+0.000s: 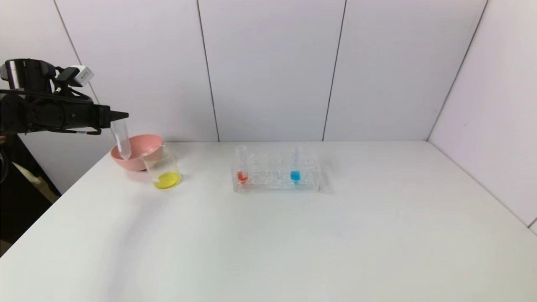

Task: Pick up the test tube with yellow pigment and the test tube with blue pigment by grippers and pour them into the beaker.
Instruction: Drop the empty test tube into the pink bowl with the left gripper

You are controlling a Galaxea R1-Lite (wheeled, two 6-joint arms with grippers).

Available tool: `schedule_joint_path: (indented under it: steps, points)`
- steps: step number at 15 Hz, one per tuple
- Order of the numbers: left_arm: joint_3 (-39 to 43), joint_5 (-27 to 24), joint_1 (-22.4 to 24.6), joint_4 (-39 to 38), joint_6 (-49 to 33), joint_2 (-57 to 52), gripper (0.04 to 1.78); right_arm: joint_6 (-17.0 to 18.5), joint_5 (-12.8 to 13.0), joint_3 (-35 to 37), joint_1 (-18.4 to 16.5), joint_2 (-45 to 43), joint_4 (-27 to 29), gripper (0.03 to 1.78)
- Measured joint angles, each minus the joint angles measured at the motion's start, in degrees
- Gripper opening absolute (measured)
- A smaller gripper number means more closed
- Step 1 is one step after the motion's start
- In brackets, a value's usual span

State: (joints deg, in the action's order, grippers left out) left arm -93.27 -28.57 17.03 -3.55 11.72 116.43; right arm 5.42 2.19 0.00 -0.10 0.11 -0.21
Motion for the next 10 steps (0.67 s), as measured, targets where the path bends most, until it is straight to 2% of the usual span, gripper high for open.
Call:
schedule_joint_path:
  steps: [3, 5, 7, 10]
  points:
    - [-0.06, 0.0, 0.2, -0.22, 0.07, 0.79, 1.28, 0.0, 0.0, 0.0, 0.0, 0.0, 0.02, 1.71]
    - [-0.22, 0.0, 0.27, -0.26, 0.18, 1.27, 1.54, 0.0, 0.0, 0.0, 0.0, 0.0, 0.0, 1.71]
    - [-0.55, -0.02, 0.3, -0.78, 0.44, 1.51, 1.71, 0.0, 0.0, 0.0, 0.0, 0.0, 0.02, 1.71]
    - [-0.69, 0.0, 0.44, -3.1, 0.44, 1.87, 1.77, 0.0, -0.02, 0.0, 0.0, 0.0, 0.02, 1.71]
